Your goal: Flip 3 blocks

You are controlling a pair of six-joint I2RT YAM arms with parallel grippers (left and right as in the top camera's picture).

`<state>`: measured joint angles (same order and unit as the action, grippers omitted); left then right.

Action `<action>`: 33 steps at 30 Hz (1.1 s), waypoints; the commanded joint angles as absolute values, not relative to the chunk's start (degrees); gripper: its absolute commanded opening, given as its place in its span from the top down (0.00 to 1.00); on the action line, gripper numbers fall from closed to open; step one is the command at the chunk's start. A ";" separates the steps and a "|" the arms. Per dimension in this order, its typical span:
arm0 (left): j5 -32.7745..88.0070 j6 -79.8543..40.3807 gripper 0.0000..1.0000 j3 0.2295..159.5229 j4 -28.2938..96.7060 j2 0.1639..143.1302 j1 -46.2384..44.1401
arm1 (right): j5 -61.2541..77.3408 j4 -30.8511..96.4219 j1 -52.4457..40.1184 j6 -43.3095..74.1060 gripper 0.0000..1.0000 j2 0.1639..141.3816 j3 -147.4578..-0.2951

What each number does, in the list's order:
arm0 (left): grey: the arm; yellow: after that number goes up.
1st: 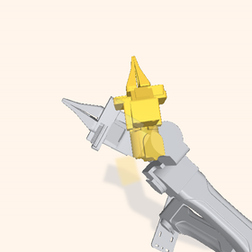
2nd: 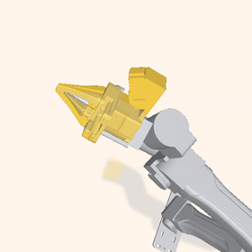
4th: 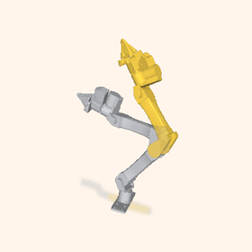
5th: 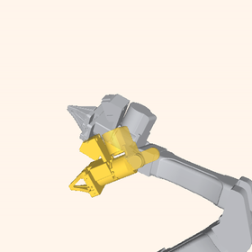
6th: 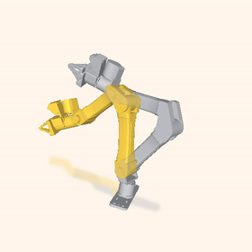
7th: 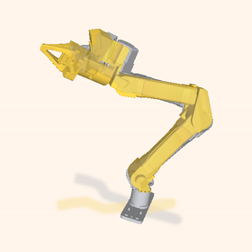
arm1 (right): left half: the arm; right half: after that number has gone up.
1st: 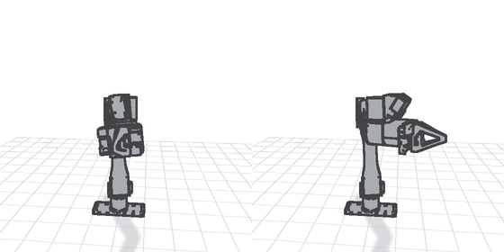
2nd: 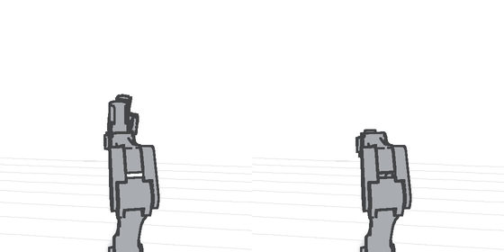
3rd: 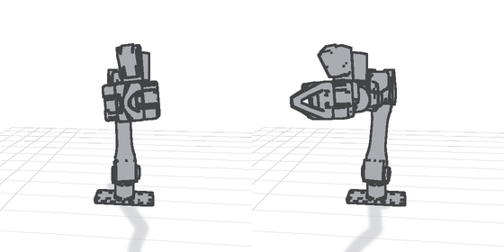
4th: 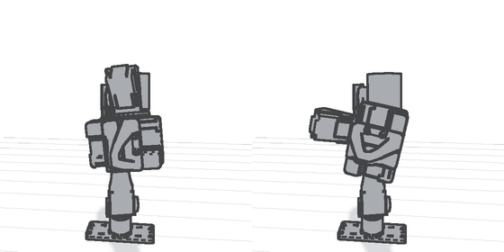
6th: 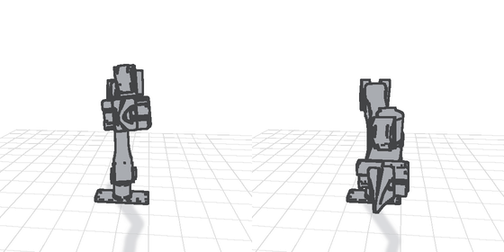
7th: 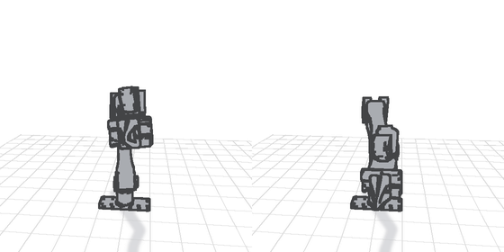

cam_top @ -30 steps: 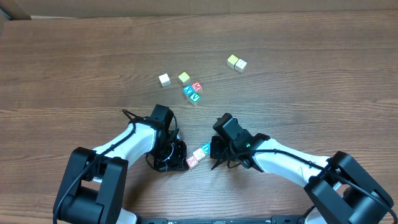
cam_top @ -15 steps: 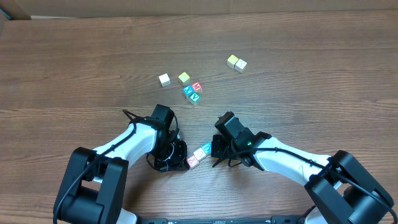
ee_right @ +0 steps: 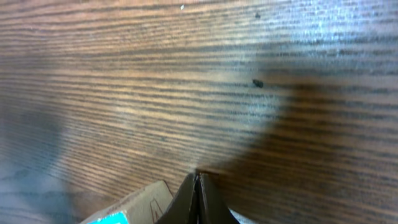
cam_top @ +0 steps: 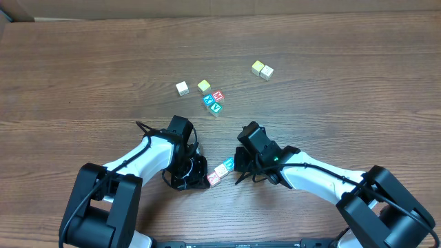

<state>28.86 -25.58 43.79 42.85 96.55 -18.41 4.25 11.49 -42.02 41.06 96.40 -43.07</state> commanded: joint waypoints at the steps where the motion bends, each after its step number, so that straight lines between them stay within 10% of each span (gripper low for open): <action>1: 23.38 -26.17 0.96 42.24 41.69 98.89 -19.16 | 3.33 10.92 -41.58 39.97 0.96 97.67 -43.20; 33: 23.38 -25.80 0.96 42.24 40.18 98.89 -21.85 | 6.72 9.87 -41.60 37.36 0.96 97.67 -43.20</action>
<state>28.49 -25.58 43.86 41.85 96.49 -20.18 6.13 10.31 -41.95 38.15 96.84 -43.07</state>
